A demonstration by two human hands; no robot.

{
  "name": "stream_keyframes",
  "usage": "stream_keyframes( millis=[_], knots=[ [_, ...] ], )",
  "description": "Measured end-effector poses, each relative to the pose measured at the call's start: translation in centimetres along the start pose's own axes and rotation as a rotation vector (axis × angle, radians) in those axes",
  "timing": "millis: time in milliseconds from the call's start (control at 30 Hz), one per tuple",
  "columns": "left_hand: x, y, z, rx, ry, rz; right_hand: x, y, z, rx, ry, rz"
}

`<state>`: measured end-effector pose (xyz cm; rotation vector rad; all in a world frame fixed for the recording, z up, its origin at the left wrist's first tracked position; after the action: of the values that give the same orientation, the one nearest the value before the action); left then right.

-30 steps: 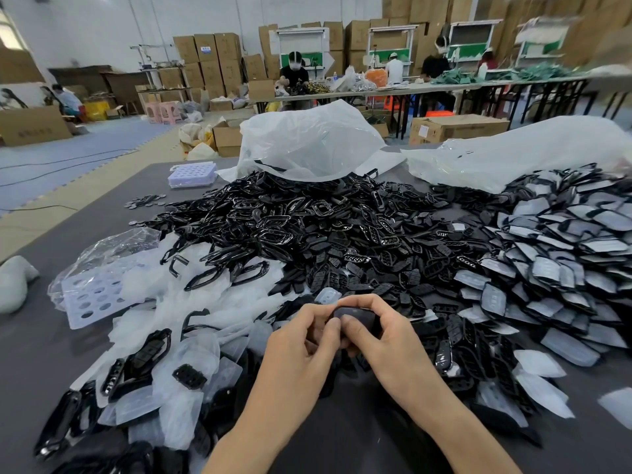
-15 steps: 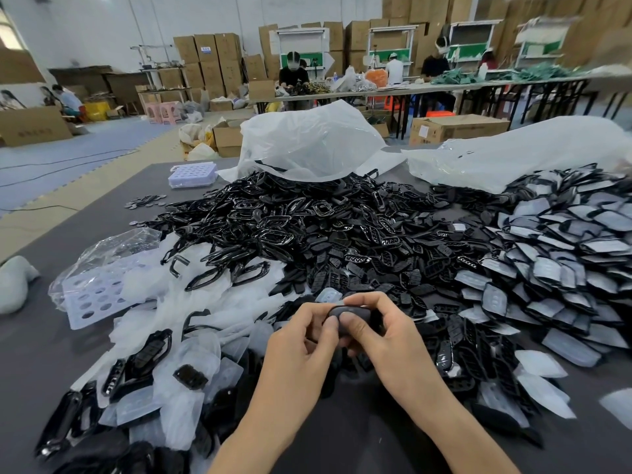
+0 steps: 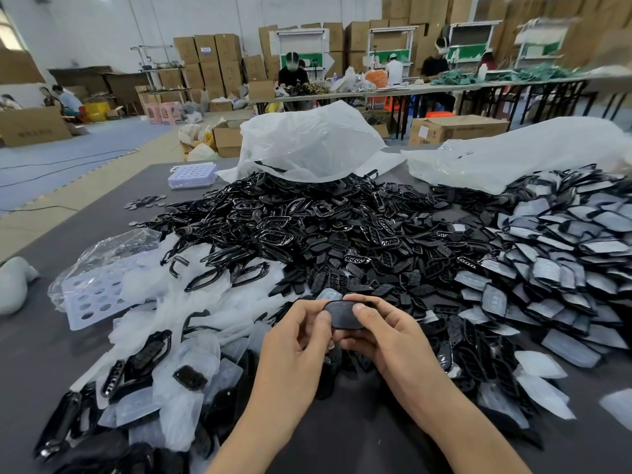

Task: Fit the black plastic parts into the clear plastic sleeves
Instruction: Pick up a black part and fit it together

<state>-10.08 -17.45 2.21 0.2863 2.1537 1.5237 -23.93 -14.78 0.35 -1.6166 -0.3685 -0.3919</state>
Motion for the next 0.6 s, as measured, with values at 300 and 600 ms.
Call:
stream_keyframes(
  millis=[300, 600],
  knots=[
    [0.16, 0.53, 0.23, 0.060, -0.058, -0.078, -0.09, 0.25, -0.07, 0.067, -0.029, -0.032],
    [0.31, 0.54, 0.30, 0.086, -0.074, -0.226, 0.10, 0.28, 0.14, 0.092, -0.089, -0.022]
  ],
)
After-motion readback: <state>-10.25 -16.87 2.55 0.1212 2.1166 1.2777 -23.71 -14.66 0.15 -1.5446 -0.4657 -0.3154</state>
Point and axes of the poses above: each hand's wrist, its own z-axis away from the middle knuckle, its own x-axis out of the palm, y = z × x, the point moved 5 cm from there along -z, towards the middle knuckle, and after that the axes turned 13 degrees about -y, right-handed, at the moved point
